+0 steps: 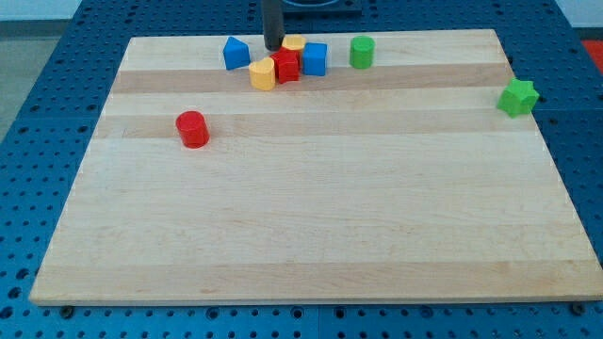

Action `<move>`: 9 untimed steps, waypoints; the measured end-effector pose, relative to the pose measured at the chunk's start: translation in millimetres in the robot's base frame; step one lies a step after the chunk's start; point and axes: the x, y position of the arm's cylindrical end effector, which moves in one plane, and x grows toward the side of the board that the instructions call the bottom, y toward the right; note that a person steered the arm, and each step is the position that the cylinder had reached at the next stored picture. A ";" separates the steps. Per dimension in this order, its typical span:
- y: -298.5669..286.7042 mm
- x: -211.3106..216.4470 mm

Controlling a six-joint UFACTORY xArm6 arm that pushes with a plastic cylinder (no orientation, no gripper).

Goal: Move your arm to the top center of the board

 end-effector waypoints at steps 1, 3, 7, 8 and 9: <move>0.0 12.2; 0.0 39.7; 0.0 98.9; 0.0 113.6; -1.5 84.2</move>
